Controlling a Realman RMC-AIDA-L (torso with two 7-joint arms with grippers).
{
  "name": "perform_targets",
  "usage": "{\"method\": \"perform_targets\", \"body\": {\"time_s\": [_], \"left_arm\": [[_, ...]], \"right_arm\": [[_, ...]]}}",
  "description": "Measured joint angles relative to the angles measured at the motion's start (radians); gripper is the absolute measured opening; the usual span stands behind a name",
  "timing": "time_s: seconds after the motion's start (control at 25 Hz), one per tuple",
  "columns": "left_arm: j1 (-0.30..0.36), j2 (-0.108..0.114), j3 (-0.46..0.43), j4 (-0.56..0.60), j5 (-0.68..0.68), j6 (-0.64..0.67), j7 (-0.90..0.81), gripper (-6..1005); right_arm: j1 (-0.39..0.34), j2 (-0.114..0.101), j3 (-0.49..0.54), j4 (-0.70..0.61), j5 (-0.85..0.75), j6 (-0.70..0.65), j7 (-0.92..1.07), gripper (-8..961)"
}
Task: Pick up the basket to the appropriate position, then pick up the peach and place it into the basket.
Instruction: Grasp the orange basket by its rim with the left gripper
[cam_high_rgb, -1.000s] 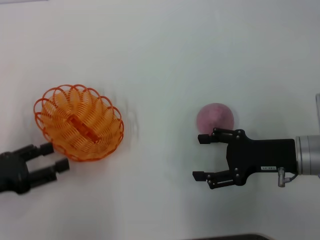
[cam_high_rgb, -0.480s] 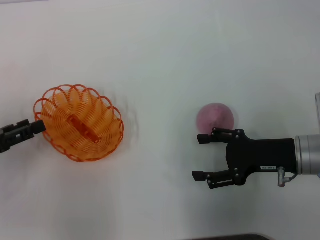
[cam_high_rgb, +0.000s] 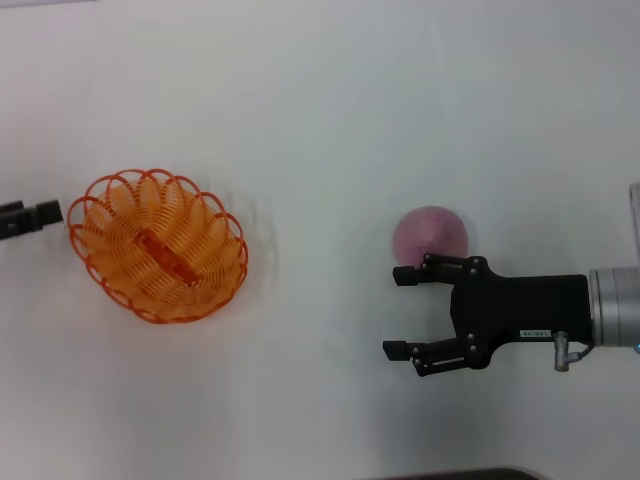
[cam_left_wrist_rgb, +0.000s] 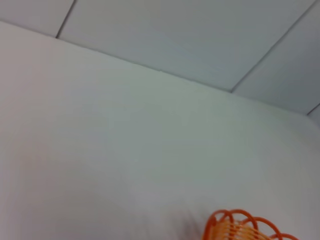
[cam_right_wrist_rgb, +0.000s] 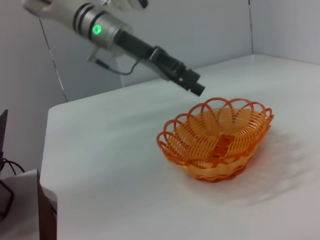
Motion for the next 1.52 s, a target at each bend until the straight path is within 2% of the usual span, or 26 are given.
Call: {"method": "perform_targets", "body": {"time_s": [0.16,0.2,0.24,0.52,0.76,0.96,1.36,1.52], "left_arm": [[-0.074,0.025,0.050,0.018,0.078,-0.031,-0.076,780],[-0.074,0.025,0.050,0.018,0.078,-0.031,-0.076,780],[-0.127,0.039,0.093,0.021,0.126,-0.056,-0.123,780],[-0.231,0.058,0.217,0.023,0.197,-0.083,-0.199,780],[-0.300,0.059,0.335,0.023,0.277,-0.123,-0.246,780],[-0.332,0.047,0.433,0.023,0.326,-0.151,-0.278,780],[-0.366,0.035,0.550,0.016,0.343,-0.157,-0.300,780],[-0.368,0.020,0.577,0.011,0.362,-0.180,-0.301,781]], "right_arm": [[0.001,0.000,0.000,0.000,0.000,0.000,0.000,944],[0.001,0.000,0.000,0.000,0.000,0.001,0.000,944],[0.002,0.000,0.000,0.000,0.000,0.001,0.000,944],[0.003,0.000,0.000,0.000,0.000,0.000,0.000,944],[0.003,0.000,0.000,0.000,0.000,-0.002,0.005,944],[0.005,0.000,0.000,0.000,0.000,-0.003,0.011,944],[0.006,0.000,0.000,0.000,0.000,-0.003,0.012,944],[0.006,0.002,-0.001,0.000,0.000,0.000,0.012,944]]}}
